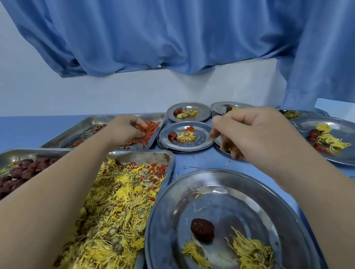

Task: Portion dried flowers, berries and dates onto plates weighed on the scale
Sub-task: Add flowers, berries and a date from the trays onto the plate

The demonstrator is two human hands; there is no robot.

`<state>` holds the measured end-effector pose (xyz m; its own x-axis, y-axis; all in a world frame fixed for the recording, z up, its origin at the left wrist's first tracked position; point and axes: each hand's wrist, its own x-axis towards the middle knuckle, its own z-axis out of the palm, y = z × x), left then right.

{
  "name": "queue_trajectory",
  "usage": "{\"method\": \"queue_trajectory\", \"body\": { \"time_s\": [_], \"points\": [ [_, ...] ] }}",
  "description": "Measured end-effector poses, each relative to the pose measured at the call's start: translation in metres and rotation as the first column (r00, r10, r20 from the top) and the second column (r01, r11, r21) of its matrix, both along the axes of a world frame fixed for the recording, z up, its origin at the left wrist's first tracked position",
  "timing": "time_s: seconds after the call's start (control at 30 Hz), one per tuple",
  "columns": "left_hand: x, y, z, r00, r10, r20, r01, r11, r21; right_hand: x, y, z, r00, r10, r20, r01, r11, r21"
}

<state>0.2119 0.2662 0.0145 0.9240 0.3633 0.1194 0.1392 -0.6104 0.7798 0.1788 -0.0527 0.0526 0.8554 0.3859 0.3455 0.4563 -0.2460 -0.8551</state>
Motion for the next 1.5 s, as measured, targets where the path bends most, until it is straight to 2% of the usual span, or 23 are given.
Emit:
{"method": "queue_trajectory", "body": {
  "time_s": [0.1,0.2,0.27,0.33,0.47,0.63,0.77,0.93,1.03,1.1,1.2,1.3,1.33,1.4,1.5],
  "points": [
    [-0.012,-0.030,0.013,0.995,-0.087,0.049,0.094,0.978,-0.187,-0.001,-0.005,0.007,1.000,0.002,-0.012,-0.002,0.999,0.043],
    [-0.028,-0.065,0.023,0.973,-0.222,0.069,0.232,0.899,-0.371,-0.002,-0.011,0.015,1.000,0.005,-0.020,-0.003,0.996,0.085],
    [-0.040,-0.090,0.026,0.939,-0.339,0.060,0.332,0.845,-0.420,-0.002,-0.015,0.020,1.000,0.002,-0.018,0.000,0.993,0.120],
    [-0.052,-0.117,0.026,0.892,-0.452,0.013,0.421,0.818,-0.393,-0.004,-0.019,0.025,1.000,-0.010,-0.006,0.010,0.989,0.146],
    [-0.071,-0.162,0.026,0.814,-0.571,-0.103,0.551,0.817,-0.170,-0.010,-0.026,0.035,1.000,-0.013,0.015,0.010,0.987,0.163],
    [-0.090,-0.183,0.027,0.798,-0.556,-0.233,0.581,0.812,0.050,-0.026,-0.040,0.047,0.998,0.007,0.056,-0.015,0.990,0.144],
    [-0.102,-0.182,0.023,0.841,-0.494,-0.220,0.527,0.840,0.126,-0.046,-0.053,0.047,0.994,0.005,0.114,-0.016,0.995,0.101],
    [-0.115,-0.190,0.023,0.879,-0.459,-0.131,0.474,0.870,0.134,-0.075,-0.074,0.026,0.963,0.030,0.268,0.024,0.980,-0.198],
    [-0.118,-0.194,0.023,0.898,-0.429,-0.096,0.439,0.888,0.140,-0.095,-0.089,0.002,0.919,0.035,0.393,0.115,0.929,-0.351],
    [-0.119,-0.196,0.022,0.897,-0.429,-0.108,0.439,0.894,0.089,-0.109,-0.097,-0.016,0.889,0.059,0.454,0.163,0.886,-0.434],
    [-0.121,-0.200,0.022,0.904,-0.410,-0.125,0.420,0.905,0.064,-0.123,-0.105,-0.040,0.841,0.101,0.531,0.198,0.856,-0.477],
    [-0.121,-0.205,0.022,0.929,-0.355,-0.103,0.364,0.927,0.086,-0.127,-0.112,-0.059,0.765,0.090,0.638,0.256,0.866,-0.430],
    [-0.121,-0.205,0.021,0.934,-0.343,-0.101,0.349,0.936,0.052,-0.128,-0.114,-0.063,0.747,0.085,0.659,0.271,0.866,-0.419],
    [-0.124,-0.206,0.021,0.940,-0.324,-0.105,0.307,0.940,-0.149,-0.129,-0.116,-0.068,0.720,0.092,0.688,0.286,0.863,-0.416],
    [-0.130,-0.206,0.019,0.958,-0.286,-0.029,0.231,0.827,-0.513,-0.128,-0.115,-0.072,0.716,0.086,0.693,0.294,0.863,-0.410]
  ]
}}
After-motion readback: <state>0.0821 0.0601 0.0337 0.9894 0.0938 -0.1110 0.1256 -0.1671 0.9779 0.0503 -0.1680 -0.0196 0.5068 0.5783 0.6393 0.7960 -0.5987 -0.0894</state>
